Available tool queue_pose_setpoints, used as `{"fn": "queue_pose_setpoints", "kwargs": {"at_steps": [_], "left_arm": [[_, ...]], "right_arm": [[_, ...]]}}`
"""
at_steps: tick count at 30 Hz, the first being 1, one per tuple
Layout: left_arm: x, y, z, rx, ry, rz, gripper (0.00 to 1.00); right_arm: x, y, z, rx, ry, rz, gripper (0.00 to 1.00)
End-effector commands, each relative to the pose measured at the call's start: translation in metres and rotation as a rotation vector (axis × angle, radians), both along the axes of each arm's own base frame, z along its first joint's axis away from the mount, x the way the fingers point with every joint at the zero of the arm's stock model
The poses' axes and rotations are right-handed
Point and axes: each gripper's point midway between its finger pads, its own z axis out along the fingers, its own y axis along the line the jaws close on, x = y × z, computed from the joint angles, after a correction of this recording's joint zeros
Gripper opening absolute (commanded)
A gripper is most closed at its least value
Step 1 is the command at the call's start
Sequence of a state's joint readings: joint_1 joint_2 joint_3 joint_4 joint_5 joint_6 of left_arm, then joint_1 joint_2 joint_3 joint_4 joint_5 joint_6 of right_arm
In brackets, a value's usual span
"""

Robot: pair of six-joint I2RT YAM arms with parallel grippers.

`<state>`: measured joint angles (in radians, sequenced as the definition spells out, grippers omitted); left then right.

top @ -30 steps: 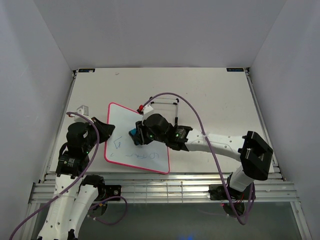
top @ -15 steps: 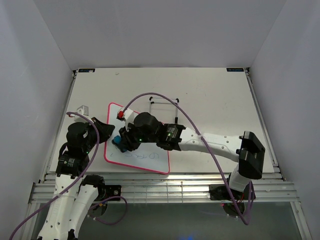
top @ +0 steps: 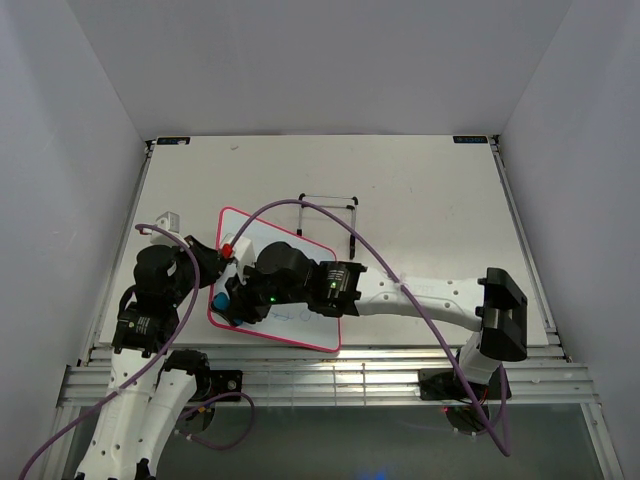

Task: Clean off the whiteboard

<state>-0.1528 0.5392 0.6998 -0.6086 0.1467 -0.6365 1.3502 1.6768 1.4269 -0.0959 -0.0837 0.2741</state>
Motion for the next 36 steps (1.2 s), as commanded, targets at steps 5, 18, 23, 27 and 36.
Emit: {"fn": "queue_pose_setpoints", "kwargs": {"at_steps": [5,18,23,27,36], "left_arm": [[-0.004,-0.003,-0.003,0.042,-0.007,-0.048,0.00],[-0.005,-0.005,-0.001,0.039,-0.024,-0.060,0.00],[-0.005,-0.010,-0.004,0.039,-0.005,-0.092,0.00],[-0.001,-0.010,-0.010,0.041,0.008,-0.090,0.00],[-0.002,-0.008,-0.009,0.041,0.001,-0.078,0.00]], "right_arm": [[0.045,-0.024,-0.030,-0.163,-0.120,-0.159,0.09],[0.076,-0.039,-0.038,-0.106,-0.054,-0.133,0.09],[0.018,-0.020,-0.004,0.040,-0.038,0.077,0.09],[-0.023,-0.010,0.004,0.121,-0.039,0.201,0.09],[-0.042,0.004,-0.011,0.069,-0.077,0.229,0.09]]}}
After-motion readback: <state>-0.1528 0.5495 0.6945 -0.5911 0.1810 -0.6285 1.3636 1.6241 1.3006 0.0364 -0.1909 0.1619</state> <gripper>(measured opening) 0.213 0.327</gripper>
